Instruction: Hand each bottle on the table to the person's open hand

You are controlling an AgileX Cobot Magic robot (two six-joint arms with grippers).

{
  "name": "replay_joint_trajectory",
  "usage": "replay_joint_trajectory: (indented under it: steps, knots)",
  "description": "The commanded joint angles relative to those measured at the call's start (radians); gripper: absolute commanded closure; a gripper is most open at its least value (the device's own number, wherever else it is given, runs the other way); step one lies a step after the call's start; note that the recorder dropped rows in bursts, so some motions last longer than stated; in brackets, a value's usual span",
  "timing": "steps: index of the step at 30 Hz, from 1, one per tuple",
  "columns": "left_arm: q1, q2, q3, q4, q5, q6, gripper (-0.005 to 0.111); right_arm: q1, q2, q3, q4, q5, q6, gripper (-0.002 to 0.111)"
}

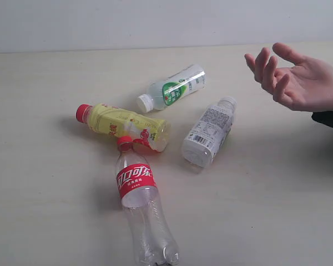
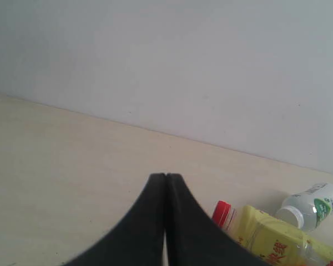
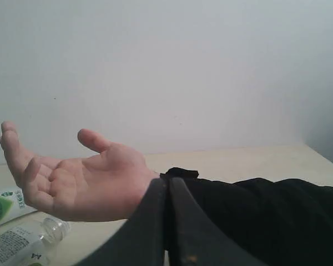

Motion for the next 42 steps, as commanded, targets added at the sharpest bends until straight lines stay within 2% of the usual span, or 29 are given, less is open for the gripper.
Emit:
replay_joint_trajectory:
  steps: [1, 8, 16, 19, 21, 24, 26, 28, 29, 30, 31, 32, 33, 35, 36, 37, 39, 42]
  knots:
    - [0.003, -0.006, 0.000, 0.003, -0.002, 0.000, 0.107, -0.002, -0.004, 0.005, -0.012, -0.039, -0.011, 0.108]
    - [0.003, -0.006, 0.000, 0.003, -0.002, 0.000, 0.107, -0.002, -0.004, 0.005, 0.128, -0.336, 0.165, 0.108]
    - [0.003, -0.006, 0.000, 0.003, -0.002, 0.000, 0.107, -0.002, -0.004, 0.005, 0.149, -0.483, 0.179, 0.108]
    - [0.003, -0.006, 0.000, 0.003, -0.002, 0.000, 0.107, -0.002, -0.004, 0.005, 0.222, -0.517, 0.194, 0.108]
    - [0.003, -0.006, 0.000, 0.003, -0.002, 0.000, 0.107, -0.002, -0.004, 0.005, 0.262, -0.546, 0.261, 0.108]
    - [0.003, -0.006, 0.000, 0.003, -0.002, 0.000, 0.107, -0.002, -0.004, 0.005, 0.204, -0.549, 0.378, 0.108]
    - [0.003, -0.006, 0.000, 0.003, -0.002, 0.000, 0.107, -0.002, -0.001, -0.025, 0.063, -0.516, 0.493, 0.108]
    - [0.003, -0.006, 0.000, 0.003, -0.002, 0.000, 0.107, -0.002, 0.043, -0.092, -0.159, -0.434, 0.666, 0.108]
    - [0.003, -0.006, 0.000, 0.003, -0.002, 0.000, 0.107, -0.002, 0.099, -0.158, -0.415, -0.385, 0.859, 0.108]
    - [0.003, -0.006, 0.000, 0.003, -0.002, 0.000, 0.107, -0.002, 0.137, -0.194, -0.577, -0.376, 0.978, 0.108]
    - [0.003, -0.006, 0.000, 0.003, -0.002, 0.000, 0.107, -0.002, 0.213, -0.256, -0.876, -0.378, 1.215, 0.108]
    - [0.003, -0.006, 0.000, 0.003, -0.002, 0.000, 0.107, -0.002, 0.260, -0.291, -1.031, -0.388, 1.352, 0.108]
    - [0.003, -0.006, 0.000, 0.003, -0.002, 0.000, 0.107, -0.002, 0.367, -0.366, -1.299, -0.433, 1.587, 0.108]
    - [0.003, -0.006, 0.000, 0.003, -0.002, 0.000, 0.107, -0.002, 0.536, -0.475, -1.604, -0.522, 1.820, 0.108]
    - [0.003, -0.006, 0.000, 0.003, -0.002, 0.000, 0.107, -0.002, 0.598, -0.516, -1.702, -0.564, 1.892, 0.108]
    - [0.003, -0.006, 0.000, 0.003, -0.002, 0.000, 0.107, -0.002, 0.709, -0.580, -1.738, -0.678, 1.937, 0.108]
    - [0.003, -0.006, 0.000, 0.003, -0.002, 0.000, 0.107, -0.002, 0.863, -0.644, -1.738, -0.871, 1.896, 0.108]
    - [0.003, -0.006, 0.000, 0.003, -0.002, 0.000, 0.107, -0.002, 1.026, -0.702, -1.738, -0.923, 1.796, 0.108]
